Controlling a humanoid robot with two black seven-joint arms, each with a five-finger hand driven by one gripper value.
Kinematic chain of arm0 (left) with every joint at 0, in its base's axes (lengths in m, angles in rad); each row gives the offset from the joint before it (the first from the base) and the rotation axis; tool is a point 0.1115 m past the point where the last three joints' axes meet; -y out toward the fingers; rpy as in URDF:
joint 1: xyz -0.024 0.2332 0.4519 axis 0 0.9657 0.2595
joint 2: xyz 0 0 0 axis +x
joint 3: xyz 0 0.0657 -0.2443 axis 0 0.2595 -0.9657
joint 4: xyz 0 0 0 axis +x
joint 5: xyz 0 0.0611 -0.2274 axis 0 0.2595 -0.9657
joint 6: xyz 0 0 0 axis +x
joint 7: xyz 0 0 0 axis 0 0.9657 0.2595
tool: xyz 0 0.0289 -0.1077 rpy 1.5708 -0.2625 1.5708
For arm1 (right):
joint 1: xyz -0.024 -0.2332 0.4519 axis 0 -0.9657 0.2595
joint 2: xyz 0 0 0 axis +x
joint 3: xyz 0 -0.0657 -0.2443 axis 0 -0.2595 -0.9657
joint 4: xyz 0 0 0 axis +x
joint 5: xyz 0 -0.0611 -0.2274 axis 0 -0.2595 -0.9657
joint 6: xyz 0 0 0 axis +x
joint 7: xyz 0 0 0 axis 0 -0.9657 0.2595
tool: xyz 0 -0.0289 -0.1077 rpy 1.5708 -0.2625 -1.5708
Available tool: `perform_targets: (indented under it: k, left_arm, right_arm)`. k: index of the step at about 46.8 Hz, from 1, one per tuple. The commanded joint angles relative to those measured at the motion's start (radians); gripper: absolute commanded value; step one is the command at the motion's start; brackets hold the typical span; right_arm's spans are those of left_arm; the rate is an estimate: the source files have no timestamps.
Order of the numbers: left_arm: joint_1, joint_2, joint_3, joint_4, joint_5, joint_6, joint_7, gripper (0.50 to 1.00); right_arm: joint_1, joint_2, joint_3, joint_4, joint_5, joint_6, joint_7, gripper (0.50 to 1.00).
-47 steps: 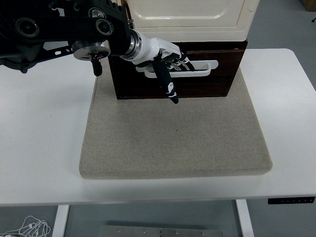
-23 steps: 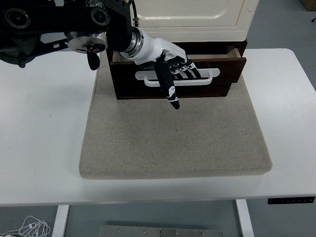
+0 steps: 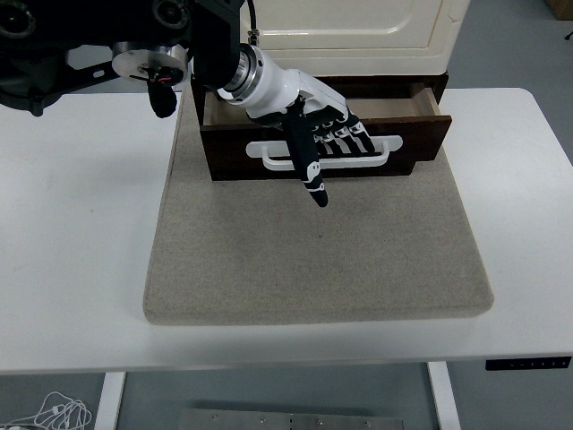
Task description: Open the drawer under the combination cabinet
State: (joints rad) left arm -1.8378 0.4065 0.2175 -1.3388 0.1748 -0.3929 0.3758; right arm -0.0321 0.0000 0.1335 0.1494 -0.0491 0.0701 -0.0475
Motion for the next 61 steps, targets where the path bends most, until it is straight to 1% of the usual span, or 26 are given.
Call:
perform_targets:
  k: [1, 13, 24, 27, 33, 39, 46, 51, 58, 61]
  left_arm:
    - [0.0, 0.001, -0.001, -0.003, 0.0, -0.01, 0.0, 1.0]
    - [0.002, 0.005, -0.026, -0.01, -0.003, -0.058, 0.0, 1.0]
    - [0.002, 0.012, -0.043, -0.019, -0.011, -0.089, 0.0, 1.0]
    - [0.002, 0.018, -0.049, -0.026, -0.014, -0.112, 0.0, 1.0]
    - [0.005, 0.037, -0.102, -0.043, -0.015, -0.17, 0.0, 1.0]
    - [0.003, 0.041, -0.13, -0.046, -0.021, -0.211, -0.001, 1.0]
    - [0.012, 0.046, -0.236, -0.048, -0.055, -0.218, -0.015, 1.0]
    - [0.026, 0.051, -0.348, -0.039, -0.095, -0.218, -0.026, 1.0]
    - [0.052, 0.049, -0.562, -0.026, -0.129, -0.218, -0.08, 1.0]
    - [0.052, 0.049, -0.642, -0.017, -0.13, -0.218, -0.11, 1.0]
  right_arm:
    - [0.0, 0.0, 0.0, -0.001, 0.0, 0.0, 0.0, 0.926]
    - [0.0, 0.0, 0.0, 0.001, 0.0, -0.001, 0.0, 0.926]
    - [0.0, 0.0, 0.0, -0.001, 0.0, 0.0, 0.0, 0.926]
    - [0.0, 0.0, 0.0, -0.001, 0.0, 0.0, 0.0, 0.926]
    - [0.0, 0.0, 0.0, -0.001, 0.0, -0.001, 0.0, 0.926]
    - [0.0, 0.0, 0.0, 0.001, 0.0, 0.0, 0.0, 0.926]
    - [0.0, 0.0, 0.0, -0.001, 0.0, 0.0, 0.0, 0.926]
    - [0.0, 0.0, 0.0, -0.001, 0.0, 0.0, 0.0, 0.926]
    - [0.0, 0.0, 0.0, -0.001, 0.0, 0.0, 0.0, 0.926]
    - [0.0, 0.0, 0.0, -0.001, 0.0, 0.0, 0.0, 0.926]
